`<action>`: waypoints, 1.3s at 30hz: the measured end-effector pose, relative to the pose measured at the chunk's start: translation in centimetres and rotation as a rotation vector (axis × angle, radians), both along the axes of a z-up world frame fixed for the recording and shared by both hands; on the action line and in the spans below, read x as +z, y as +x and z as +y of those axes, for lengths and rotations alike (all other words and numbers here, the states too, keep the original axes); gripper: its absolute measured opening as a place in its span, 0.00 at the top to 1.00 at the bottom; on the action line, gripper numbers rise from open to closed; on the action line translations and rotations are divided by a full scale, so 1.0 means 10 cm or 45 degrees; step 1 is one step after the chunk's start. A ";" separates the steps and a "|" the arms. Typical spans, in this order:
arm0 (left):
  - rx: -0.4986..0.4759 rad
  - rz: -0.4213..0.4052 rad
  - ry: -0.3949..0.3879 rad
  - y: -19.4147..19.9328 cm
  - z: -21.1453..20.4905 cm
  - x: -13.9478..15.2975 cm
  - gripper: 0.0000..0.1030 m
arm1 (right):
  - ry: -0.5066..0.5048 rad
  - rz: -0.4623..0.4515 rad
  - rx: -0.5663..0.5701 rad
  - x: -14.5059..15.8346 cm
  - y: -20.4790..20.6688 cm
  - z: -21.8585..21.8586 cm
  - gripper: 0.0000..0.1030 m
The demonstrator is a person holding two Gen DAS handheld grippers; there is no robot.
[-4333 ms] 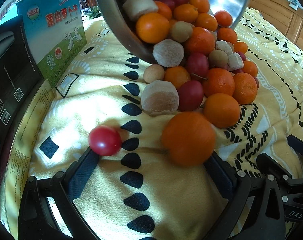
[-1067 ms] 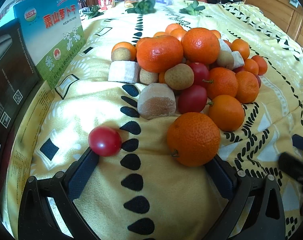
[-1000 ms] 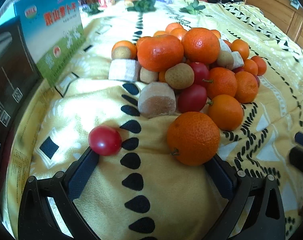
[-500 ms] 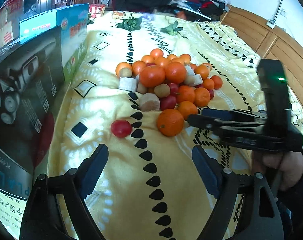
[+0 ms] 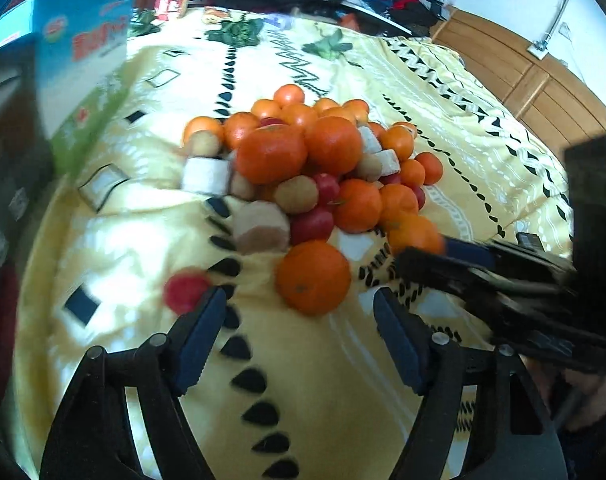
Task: Organize fruits
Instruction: 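Grasp an orange mandarin from the pile with the right tool, then grasp another mandarin with the left tool while the right tool holds its mandarin, then carry both mandarins over the steel bowl and open both tools to drop them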
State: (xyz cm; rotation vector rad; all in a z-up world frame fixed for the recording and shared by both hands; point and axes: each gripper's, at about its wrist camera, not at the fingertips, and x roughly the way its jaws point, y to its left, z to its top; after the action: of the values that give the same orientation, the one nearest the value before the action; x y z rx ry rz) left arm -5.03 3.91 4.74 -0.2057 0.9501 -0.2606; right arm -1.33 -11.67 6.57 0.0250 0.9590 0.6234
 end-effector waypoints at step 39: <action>1.059 -0.128 0.166 -2.04 4.08 1.15 0.59 | 0.149 -0.065 0.739 1.21 -1.02 4.12 0.63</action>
State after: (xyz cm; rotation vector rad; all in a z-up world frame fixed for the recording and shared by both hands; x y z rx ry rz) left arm -25.47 44.68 16.20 -0.4424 0.7099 0.5496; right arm -11.52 29.57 18.66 -0.1704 0.8787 1.2089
